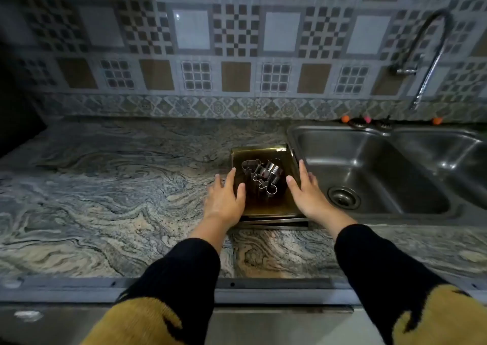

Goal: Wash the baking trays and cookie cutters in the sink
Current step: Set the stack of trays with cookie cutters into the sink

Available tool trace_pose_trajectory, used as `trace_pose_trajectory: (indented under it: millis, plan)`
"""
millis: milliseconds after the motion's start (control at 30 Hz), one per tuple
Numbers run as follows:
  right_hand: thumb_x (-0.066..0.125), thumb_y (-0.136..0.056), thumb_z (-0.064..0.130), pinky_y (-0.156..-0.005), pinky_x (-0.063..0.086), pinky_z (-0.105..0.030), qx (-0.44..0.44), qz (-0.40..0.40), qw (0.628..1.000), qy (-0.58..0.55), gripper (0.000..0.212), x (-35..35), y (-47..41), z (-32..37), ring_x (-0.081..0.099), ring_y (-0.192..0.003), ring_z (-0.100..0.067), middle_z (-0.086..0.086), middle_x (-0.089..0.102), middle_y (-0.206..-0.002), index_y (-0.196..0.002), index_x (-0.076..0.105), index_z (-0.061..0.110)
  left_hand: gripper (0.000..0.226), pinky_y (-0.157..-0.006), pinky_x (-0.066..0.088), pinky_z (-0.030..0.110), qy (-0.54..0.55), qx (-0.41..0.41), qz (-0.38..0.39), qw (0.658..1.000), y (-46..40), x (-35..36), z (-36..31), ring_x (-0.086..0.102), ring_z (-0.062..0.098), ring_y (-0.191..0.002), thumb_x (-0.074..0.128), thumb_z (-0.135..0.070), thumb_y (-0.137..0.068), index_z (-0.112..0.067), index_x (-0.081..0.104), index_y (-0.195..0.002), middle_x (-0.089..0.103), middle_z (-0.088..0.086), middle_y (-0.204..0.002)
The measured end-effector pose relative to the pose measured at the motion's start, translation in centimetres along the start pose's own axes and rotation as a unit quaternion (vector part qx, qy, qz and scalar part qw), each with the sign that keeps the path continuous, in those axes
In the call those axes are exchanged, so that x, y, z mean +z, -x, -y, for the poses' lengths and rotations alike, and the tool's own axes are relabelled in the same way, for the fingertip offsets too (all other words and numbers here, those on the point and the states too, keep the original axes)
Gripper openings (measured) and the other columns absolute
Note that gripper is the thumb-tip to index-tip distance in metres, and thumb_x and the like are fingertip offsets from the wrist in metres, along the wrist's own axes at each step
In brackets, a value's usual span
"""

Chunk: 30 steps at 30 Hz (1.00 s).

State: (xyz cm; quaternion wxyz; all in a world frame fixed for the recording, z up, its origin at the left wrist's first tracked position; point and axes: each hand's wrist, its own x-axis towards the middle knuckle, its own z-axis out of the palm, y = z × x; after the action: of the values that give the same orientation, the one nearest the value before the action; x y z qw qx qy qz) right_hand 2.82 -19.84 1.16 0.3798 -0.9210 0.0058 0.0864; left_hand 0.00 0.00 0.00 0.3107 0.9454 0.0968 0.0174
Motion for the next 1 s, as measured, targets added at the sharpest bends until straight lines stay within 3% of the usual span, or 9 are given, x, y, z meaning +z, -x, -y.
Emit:
trace_pose_trajectory:
  millis: [200,300,433,533,667,800,1000]
  plan:
    - [0.037,-0.089,0.067,-0.117,0.016,-0.048,0.019,0.010,0.996,-0.083,0.068,-0.1,-1.5,-1.0,0.012,-0.147,-0.022,0.005,0.012,-0.160,-0.146,0.001,0.053,0.058,-0.111,0.030,0.052,0.078,-0.042,0.059,0.994,-1.7,1.7,0.9,0.031,0.030,-0.140,0.027,-0.058,-0.097,-0.043,0.009,-0.150,0.029,0.006,-0.156]
    - [0.043,-0.090,0.062,-0.113,0.022,-0.043,0.020,0.011,0.995,-0.099,0.065,0.2,-1.7,-1.4,0.021,-0.144,-0.022,0.007,0.021,-0.158,-0.147,0.013,0.050,0.058,-0.111,0.028,0.053,0.053,-0.043,0.068,0.995,-1.7,2.0,0.8,0.028,0.031,-0.140,0.027,-0.058,-0.098,-0.043,0.009,-0.151,0.035,0.006,-0.153]
    - [0.054,-0.092,0.047,-0.112,0.025,-0.041,0.014,-0.018,0.993,-0.115,0.064,0.7,-1.7,-1.2,0.025,-0.143,-0.022,0.004,0.027,-0.156,-0.147,0.022,0.044,0.058,-0.115,0.020,0.051,0.097,-0.055,0.063,0.992,-1.5,1.9,0.7,0.019,0.029,-0.144,0.030,-0.056,-0.098,-0.042,0.010,-0.151,0.034,0.005,-0.153]
    - [0.059,-0.091,0.041,-0.113,0.026,-0.039,0.016,-0.031,0.992,-0.120,0.065,0.8,-1.8,-0.8,0.027,-0.142,-0.022,0.003,0.028,-0.155,-0.147,0.026,0.041,0.059,-0.115,0.024,0.051,0.171,-0.059,0.048,0.982,-2.0,2.4,1.6,0.024,0.027,-0.143,0.037,-0.056,-0.097,-0.044,0.014,-0.150,0.036,0.001,-0.152]
    - [0.061,-0.087,0.048,-0.113,0.027,-0.042,0.026,-0.026,0.993,-0.112,0.070,1.1,-1.1,-0.6,0.025,-0.142,-0.023,0.003,0.025,-0.156,-0.146,0.023,0.045,0.063,-0.113,0.032,0.046,0.256,-0.049,0.046,0.964,-2.4,2.4,2.1,0.034,0.022,-0.139,0.046,-0.055,-0.094,-0.043,0.019,-0.149,0.038,-0.002,-0.152]
    - [0.061,-0.085,0.051,-0.114,0.025,-0.041,0.004,-0.029,0.990,-0.139,0.073,0.8,-0.5,0.3,0.022,-0.144,-0.022,0.003,0.022,-0.157,-0.146,0.022,0.047,0.068,-0.114,0.031,0.043,0.296,-0.050,0.052,0.952,-1.9,2.1,2.2,0.034,0.020,-0.139,0.049,-0.055,-0.093,-0.037,0.020,-0.151,0.035,-0.002,-0.153]
    - [0.063,-0.087,0.042,-0.112,0.025,-0.044,0.000,-0.063,0.986,-0.151,0.071,1.7,1.3,0.8,0.023,-0.142,-0.027,-0.006,0.018,-0.154,-0.145,0.021,0.051,0.064,-0.114,0.033,0.040,0.359,0.002,0.020,0.933,-0.7,1.2,2.1,0.036,0.014,-0.138,0.055,-0.032,-0.096,-0.031,0.022,-0.151,0.035,-0.003,-0.152]
